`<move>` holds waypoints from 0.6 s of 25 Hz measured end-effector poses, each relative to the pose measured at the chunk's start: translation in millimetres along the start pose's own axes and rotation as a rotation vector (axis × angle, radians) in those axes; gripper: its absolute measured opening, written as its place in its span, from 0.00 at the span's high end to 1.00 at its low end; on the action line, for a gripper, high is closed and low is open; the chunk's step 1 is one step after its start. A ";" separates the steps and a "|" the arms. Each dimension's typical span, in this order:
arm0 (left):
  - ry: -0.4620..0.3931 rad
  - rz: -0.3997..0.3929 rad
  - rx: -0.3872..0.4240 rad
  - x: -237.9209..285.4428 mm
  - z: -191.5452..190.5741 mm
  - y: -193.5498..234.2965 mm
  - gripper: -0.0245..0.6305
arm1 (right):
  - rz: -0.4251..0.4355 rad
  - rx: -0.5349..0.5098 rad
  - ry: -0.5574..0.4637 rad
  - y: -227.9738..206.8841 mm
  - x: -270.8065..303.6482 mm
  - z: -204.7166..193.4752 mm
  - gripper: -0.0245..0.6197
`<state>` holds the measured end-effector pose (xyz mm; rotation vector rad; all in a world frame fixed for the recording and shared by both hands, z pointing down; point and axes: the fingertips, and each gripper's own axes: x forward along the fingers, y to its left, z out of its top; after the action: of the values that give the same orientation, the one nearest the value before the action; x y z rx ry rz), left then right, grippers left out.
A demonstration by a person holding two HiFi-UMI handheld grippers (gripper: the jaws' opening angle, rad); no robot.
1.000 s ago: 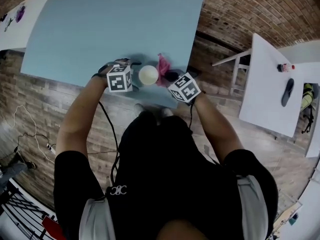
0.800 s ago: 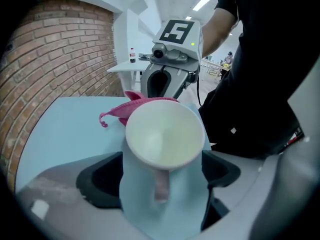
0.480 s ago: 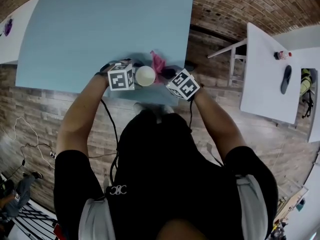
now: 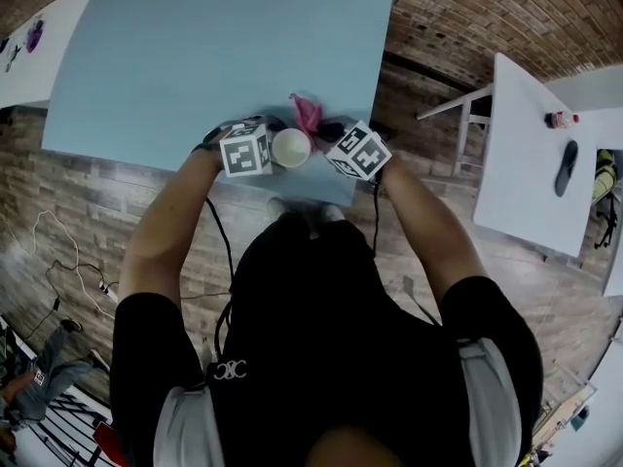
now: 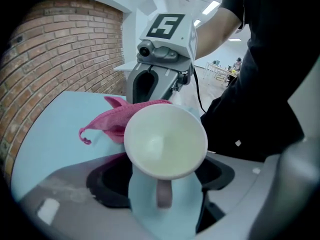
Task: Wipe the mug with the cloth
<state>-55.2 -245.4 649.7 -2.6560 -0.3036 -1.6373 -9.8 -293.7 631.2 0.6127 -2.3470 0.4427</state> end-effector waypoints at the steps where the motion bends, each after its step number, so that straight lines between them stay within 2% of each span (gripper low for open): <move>1: -0.006 0.010 -0.014 0.4 0.2 0.0 0.36 | -0.005 -0.006 -0.004 2.2 -1.8 -2.3 0.90; 7: -0.041 0.062 -0.127 2.8 -1.0 -0.3 0.36 | -0.015 -0.098 0.008 26.6 -13.9 -14.4 0.90; 15: -0.116 0.125 -0.290 1.1 11.7 2.4 0.36 | 0.032 -0.088 0.021 49.7 -20.2 -30.5 0.90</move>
<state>-44.0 -246.4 645.6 -2.9120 0.1082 -1.6023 -7.0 -232.0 632.2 0.5272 -2.3450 0.3560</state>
